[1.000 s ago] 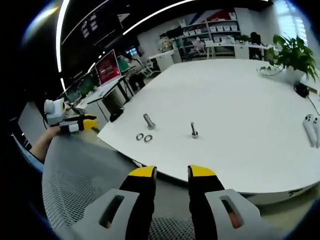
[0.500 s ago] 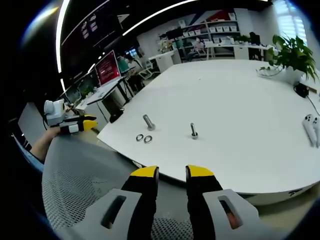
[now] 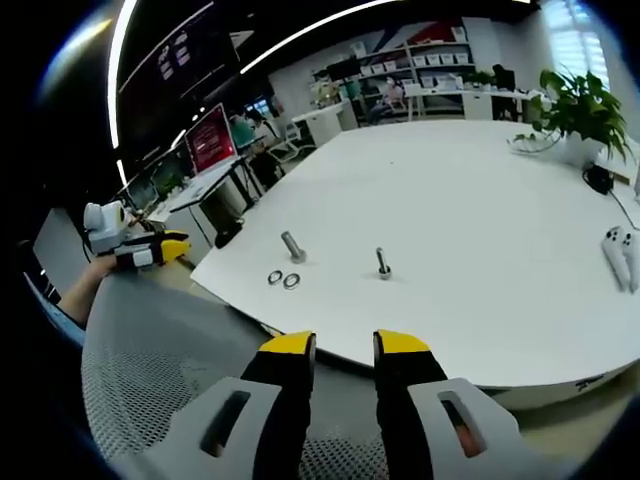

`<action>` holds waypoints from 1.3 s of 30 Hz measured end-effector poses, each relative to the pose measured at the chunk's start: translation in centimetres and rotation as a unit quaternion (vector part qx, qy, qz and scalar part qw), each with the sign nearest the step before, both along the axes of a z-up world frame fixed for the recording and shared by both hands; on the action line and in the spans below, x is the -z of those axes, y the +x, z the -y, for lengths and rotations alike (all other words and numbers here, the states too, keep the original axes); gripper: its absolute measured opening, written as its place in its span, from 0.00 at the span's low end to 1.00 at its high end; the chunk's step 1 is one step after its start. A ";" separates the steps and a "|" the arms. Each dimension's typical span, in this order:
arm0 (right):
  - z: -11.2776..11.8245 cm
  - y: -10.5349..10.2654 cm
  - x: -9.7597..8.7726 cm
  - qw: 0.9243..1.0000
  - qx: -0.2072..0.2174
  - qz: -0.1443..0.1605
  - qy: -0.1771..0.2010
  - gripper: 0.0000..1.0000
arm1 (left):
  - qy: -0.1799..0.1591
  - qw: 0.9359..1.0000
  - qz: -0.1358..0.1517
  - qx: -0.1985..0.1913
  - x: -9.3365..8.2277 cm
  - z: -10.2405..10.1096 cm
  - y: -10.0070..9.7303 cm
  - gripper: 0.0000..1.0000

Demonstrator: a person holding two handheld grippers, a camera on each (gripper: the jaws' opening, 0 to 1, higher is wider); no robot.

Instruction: Place the washer onto the threaded stud by aligning its center hole with the stud, sliding it down to the base, and recovering from edge contact or off-axis alignment until the washer reaches the visible bottom stop.

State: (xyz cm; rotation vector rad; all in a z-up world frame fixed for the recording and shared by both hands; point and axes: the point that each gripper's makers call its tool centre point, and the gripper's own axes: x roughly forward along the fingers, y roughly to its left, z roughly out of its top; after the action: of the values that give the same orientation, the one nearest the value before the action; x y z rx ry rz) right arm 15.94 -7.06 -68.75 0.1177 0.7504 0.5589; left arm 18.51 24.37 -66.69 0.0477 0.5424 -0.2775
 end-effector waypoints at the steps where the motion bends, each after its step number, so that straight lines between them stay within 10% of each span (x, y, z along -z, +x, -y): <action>1: 0.1 0.1 -0.1 1.000 0.005 0.002 0.002 0.26 | -0.002 1.000 0.004 -0.003 -0.2 0.0 0.1 0.36; 12: 0.2 0.2 0.0 1.000 0.009 0.001 0.004 0.29 | 0.012 0.998 -0.023 0.057 0.6 1.4 -0.3 0.42; 16: 0.2 0.2 0.0 1.000 0.009 0.003 0.007 0.29 | -0.041 0.994 0.018 0.101 -1.5 3.0 0.2 0.38; 23: 0.1 0.2 0.0 1.000 0.003 0.003 0.005 0.29 | -0.003 0.989 0.013 0.148 -3.1 3.6 2.2 0.39; 32: 0.0 -0.1 0.6 1.000 -0.010 -0.014 -0.012 0.28 | 0.100 0.956 -0.098 0.256 0.5 3.6 3.4 0.29; 39: -0.1 -0.2 0.6 1.000 -0.016 -0.015 -0.012 0.28 | 0.201 0.897 -0.212 0.331 5.4 2.2 2.7 0.33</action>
State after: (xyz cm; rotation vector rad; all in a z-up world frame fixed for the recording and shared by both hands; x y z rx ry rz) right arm 15.76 -6.98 -69.35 0.0915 0.7888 0.5790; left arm 21.19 22.21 -72.09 0.5949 1.0085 -0.8519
